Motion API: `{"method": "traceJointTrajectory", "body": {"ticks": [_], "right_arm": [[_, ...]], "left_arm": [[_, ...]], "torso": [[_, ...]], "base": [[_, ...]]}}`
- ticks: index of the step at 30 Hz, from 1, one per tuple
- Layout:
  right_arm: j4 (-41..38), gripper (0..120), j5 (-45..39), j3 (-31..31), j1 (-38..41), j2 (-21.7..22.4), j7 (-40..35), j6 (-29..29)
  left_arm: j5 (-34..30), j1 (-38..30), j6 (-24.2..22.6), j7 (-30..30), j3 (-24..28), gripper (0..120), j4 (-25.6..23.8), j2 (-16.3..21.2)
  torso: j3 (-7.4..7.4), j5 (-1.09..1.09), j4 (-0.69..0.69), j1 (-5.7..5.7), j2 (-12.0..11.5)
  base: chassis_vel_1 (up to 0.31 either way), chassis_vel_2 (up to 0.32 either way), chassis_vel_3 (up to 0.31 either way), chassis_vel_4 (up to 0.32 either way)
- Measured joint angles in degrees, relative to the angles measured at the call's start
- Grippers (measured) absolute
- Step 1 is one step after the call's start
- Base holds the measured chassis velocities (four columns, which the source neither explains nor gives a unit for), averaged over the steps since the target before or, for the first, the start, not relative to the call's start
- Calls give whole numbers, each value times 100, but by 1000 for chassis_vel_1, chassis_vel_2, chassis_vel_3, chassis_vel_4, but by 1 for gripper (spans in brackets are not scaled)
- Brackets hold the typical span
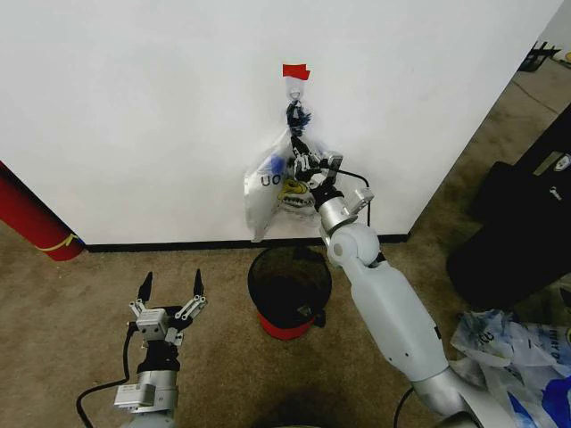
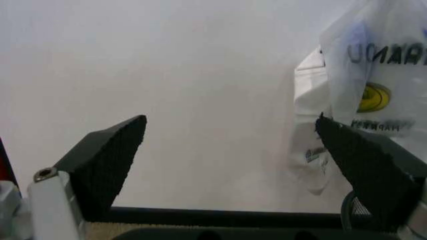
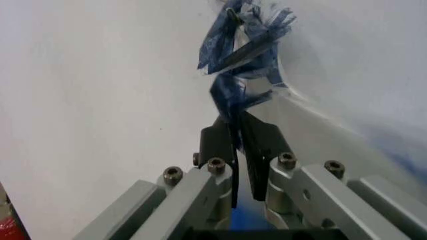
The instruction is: Pick up the garbage bag from the wall and place it over the trash bin.
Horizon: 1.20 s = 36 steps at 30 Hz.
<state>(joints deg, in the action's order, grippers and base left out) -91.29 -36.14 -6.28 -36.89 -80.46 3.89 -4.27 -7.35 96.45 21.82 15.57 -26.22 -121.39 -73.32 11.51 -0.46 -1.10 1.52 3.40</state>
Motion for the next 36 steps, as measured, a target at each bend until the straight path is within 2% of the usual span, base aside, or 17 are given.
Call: {"method": "traceJointTrajectory", "body": {"ticks": [6, 8, 21, 36], "right_arm": [[-236, 5, 102, -44, -250, 42, 1, 58], [-250, 0, 103, -53, -275, 53, 1, 61], [-88, 0, 115, -59, -138, -14, -42, 30], [-216, 0, 516, -151, -543, 87, 134, -174]], "left_arm": [[-7, -13, 14, 0, 2, 100, 17, 14], [-7, -41, 13, 0, 18, 100, 23, 19], [-9, -27, 12, -2, 3, 100, 36, 21], [-6, -114, -17, -2, 58, 100, 83, 28]], "torso": [[0, 0, -1, 0, 0], [0, 0, -1, 0, 0], [0, 0, 0, 0, 0], [1, -1, 0, 0, 0]], "base": [[0, 0, 0, 0], [0, 0, 0, 0], [0, 0, 0, 0], [0, 0, 0, 0]]}}
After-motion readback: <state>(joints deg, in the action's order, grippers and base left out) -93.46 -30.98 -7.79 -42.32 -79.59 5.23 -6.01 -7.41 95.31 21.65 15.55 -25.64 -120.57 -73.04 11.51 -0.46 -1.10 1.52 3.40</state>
